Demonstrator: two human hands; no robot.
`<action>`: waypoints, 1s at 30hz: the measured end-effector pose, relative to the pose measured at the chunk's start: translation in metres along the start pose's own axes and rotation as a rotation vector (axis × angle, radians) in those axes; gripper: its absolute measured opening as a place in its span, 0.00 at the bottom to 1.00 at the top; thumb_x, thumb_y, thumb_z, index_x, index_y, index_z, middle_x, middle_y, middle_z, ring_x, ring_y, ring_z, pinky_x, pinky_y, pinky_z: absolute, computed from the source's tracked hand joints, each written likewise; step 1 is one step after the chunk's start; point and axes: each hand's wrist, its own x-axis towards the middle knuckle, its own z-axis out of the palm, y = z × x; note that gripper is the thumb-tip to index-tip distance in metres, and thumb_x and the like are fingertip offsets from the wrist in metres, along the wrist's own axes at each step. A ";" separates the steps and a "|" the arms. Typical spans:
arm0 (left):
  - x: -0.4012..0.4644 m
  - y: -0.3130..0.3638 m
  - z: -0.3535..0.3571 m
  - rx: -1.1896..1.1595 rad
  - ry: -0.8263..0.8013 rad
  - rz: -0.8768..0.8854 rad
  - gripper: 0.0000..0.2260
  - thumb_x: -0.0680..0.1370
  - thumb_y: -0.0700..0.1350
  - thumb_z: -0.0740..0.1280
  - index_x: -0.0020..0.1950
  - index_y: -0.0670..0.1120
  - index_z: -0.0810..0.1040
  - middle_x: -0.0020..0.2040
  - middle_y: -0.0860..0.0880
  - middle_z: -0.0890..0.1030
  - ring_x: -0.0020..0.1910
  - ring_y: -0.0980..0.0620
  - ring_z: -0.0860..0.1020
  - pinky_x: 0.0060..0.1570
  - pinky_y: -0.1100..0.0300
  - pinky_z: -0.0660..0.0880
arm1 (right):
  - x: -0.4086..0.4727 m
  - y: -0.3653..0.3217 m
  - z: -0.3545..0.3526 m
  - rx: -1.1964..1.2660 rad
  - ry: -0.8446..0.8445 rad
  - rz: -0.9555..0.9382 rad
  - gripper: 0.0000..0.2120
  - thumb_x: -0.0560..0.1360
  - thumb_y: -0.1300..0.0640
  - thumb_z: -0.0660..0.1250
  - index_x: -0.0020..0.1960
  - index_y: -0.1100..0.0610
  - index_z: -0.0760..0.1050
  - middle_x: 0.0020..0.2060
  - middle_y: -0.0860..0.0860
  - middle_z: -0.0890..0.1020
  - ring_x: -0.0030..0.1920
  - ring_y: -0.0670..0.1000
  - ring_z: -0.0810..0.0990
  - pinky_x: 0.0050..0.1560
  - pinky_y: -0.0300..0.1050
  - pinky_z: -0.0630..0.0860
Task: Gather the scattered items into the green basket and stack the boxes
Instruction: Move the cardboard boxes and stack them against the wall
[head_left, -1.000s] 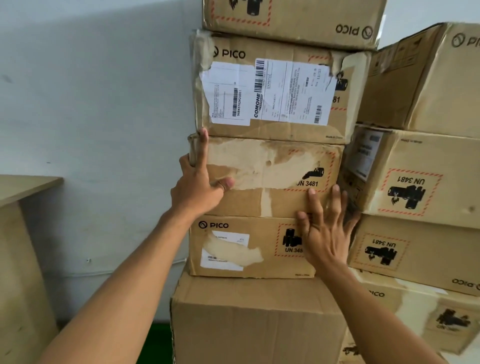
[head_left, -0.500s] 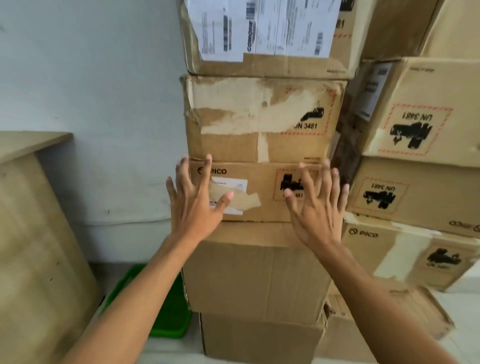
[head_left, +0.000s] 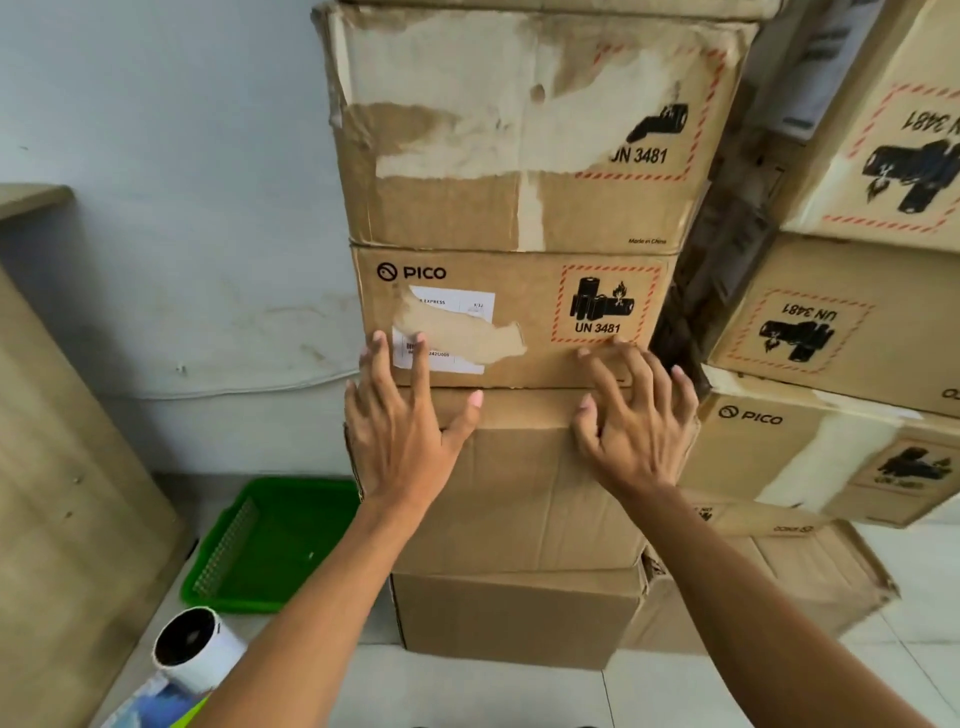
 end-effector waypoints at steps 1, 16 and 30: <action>0.000 -0.001 0.002 -0.003 0.020 0.009 0.38 0.76 0.71 0.53 0.79 0.50 0.56 0.78 0.39 0.54 0.75 0.39 0.59 0.67 0.39 0.62 | 0.001 0.000 0.001 0.009 0.028 -0.013 0.23 0.75 0.46 0.60 0.71 0.44 0.72 0.71 0.51 0.71 0.71 0.54 0.69 0.74 0.56 0.58; 0.015 -0.017 -0.023 -0.308 -0.035 -0.085 0.49 0.68 0.75 0.62 0.79 0.57 0.42 0.65 0.41 0.69 0.47 0.41 0.80 0.43 0.47 0.77 | -0.013 -0.010 -0.023 0.027 -0.202 0.276 0.23 0.72 0.45 0.58 0.66 0.45 0.68 0.68 0.55 0.66 0.59 0.56 0.70 0.54 0.56 0.71; 0.023 -0.031 -0.021 -0.380 -0.052 0.016 0.44 0.70 0.73 0.61 0.79 0.55 0.49 0.59 0.41 0.71 0.36 0.50 0.75 0.27 0.65 0.68 | -0.011 -0.008 -0.026 0.138 -0.368 0.321 0.26 0.73 0.39 0.56 0.71 0.38 0.59 0.74 0.53 0.55 0.65 0.54 0.61 0.63 0.58 0.64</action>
